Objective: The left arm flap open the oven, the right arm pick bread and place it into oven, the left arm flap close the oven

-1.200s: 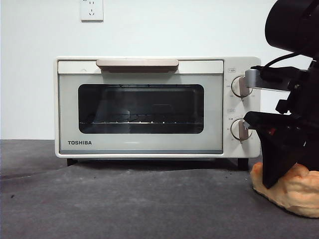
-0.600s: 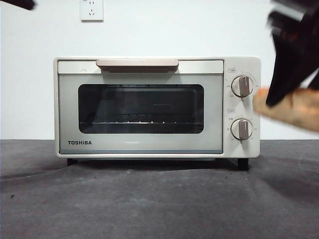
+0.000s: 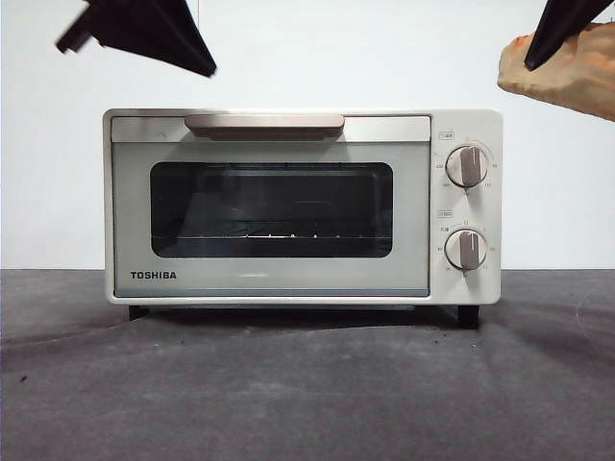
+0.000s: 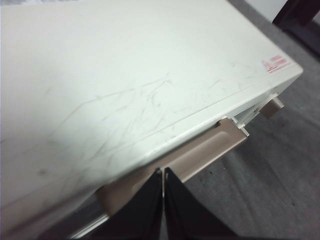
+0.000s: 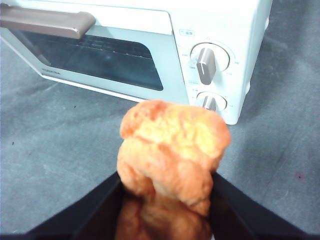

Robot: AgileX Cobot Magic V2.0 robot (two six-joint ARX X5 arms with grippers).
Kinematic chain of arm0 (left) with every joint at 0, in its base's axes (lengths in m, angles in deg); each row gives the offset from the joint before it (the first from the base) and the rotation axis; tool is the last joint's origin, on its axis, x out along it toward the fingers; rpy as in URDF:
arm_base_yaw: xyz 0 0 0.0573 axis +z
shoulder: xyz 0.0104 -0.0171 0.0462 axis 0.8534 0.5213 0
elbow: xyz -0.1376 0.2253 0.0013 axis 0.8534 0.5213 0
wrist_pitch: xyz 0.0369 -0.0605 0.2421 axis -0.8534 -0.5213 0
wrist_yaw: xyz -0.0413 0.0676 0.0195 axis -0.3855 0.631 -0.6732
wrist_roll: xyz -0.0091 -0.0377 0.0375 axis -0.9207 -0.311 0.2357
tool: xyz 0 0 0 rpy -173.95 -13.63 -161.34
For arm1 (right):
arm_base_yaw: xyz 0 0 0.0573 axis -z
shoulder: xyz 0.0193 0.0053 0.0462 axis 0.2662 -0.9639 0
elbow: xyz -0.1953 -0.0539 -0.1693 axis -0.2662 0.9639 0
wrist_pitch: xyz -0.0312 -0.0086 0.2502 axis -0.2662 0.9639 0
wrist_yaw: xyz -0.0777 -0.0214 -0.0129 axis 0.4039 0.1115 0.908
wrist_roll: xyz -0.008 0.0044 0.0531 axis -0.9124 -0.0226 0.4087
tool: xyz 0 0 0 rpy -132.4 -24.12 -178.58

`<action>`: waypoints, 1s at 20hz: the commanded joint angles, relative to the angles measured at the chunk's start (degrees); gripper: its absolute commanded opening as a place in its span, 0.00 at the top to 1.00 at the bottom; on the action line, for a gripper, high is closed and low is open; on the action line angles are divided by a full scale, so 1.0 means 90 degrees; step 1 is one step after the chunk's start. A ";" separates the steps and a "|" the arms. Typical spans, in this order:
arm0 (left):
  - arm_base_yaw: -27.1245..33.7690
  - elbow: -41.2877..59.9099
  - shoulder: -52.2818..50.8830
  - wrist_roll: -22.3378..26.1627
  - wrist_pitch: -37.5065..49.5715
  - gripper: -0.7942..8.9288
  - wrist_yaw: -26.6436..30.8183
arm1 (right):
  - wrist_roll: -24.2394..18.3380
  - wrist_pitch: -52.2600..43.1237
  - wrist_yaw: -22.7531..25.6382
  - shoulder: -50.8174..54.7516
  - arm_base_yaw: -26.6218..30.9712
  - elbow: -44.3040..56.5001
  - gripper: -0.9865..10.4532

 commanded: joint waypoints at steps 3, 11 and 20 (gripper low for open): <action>-0.0248 -0.0325 0.0539 0.0386 0.0044 0.90 0.0274 | 0.0039 -0.0041 -0.0017 -0.0019 -0.0039 -0.0124 0.72; -0.0464 -0.0335 0.0950 0.0517 0.0219 0.90 0.0648 | 0.0017 -0.0039 -0.0019 -0.0019 -0.0039 -0.0124 0.72; -0.1197 -0.0333 0.0950 0.0561 -0.0515 0.90 0.0646 | 0.0012 -0.0044 -0.0019 -0.0019 -0.0039 -0.0124 0.72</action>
